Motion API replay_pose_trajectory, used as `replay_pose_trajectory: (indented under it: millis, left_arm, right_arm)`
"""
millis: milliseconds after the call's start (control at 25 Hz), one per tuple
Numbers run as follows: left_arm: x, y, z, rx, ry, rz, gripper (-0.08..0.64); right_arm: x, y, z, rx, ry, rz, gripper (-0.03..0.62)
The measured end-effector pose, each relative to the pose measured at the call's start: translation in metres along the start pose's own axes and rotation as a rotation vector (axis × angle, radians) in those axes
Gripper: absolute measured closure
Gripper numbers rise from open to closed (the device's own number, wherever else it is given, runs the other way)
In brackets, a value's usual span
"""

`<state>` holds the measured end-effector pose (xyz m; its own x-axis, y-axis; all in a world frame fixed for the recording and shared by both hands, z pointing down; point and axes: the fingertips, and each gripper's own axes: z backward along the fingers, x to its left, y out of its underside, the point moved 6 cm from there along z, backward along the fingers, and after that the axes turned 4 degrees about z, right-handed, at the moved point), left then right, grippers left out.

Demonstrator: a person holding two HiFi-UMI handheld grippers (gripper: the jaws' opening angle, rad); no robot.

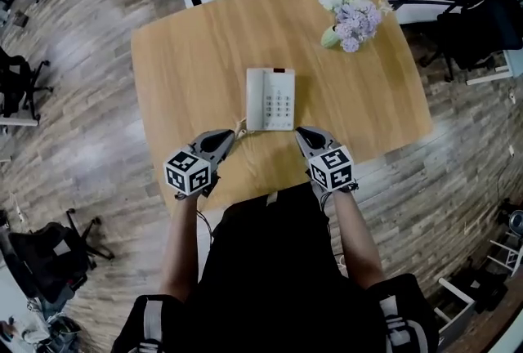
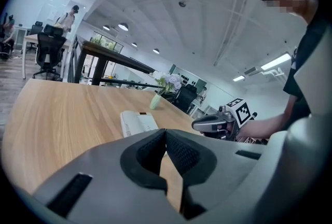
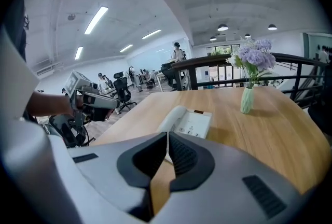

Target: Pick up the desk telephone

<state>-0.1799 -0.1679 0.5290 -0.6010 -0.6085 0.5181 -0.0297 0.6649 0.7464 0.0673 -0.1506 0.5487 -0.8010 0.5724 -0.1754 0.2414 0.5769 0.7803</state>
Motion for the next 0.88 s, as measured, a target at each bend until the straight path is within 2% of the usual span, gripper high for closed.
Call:
replay_pose_trajectory:
  millis: [240, 440, 640, 680, 800, 880]
  left_arm:
    - [0.017, -0.001, -0.028, 0.028, -0.031, 0.061, 0.540]
    - [0.033, 0.005, -0.053, 0.047, -0.042, 0.136, 0.540]
    - [0.050, 0.009, -0.078, 0.096, -0.048, 0.174, 0.538]
    - [0.053, 0.010, -0.083, 0.101, -0.047, 0.188, 0.530]
    - [0.061, 0.017, -0.097, 0.125, -0.050, 0.231, 0.434]
    - [0.065, 0.024, -0.104, 0.148, -0.055, 0.245, 0.415]
  right_arm:
    - [-0.034, -0.003, -0.021, 0.028, -0.026, -0.020, 0.568]
    - [-0.052, 0.009, -0.040, 0.071, -0.075, -0.039, 0.566]
    - [-0.069, 0.018, -0.058, 0.097, -0.116, -0.075, 0.566]
    - [-0.071, 0.020, -0.062, 0.101, -0.124, -0.081, 0.566]
    - [-0.077, 0.026, -0.070, 0.121, -0.145, -0.093, 0.566]
    - [-0.080, 0.032, -0.076, 0.139, -0.156, -0.098, 0.566]
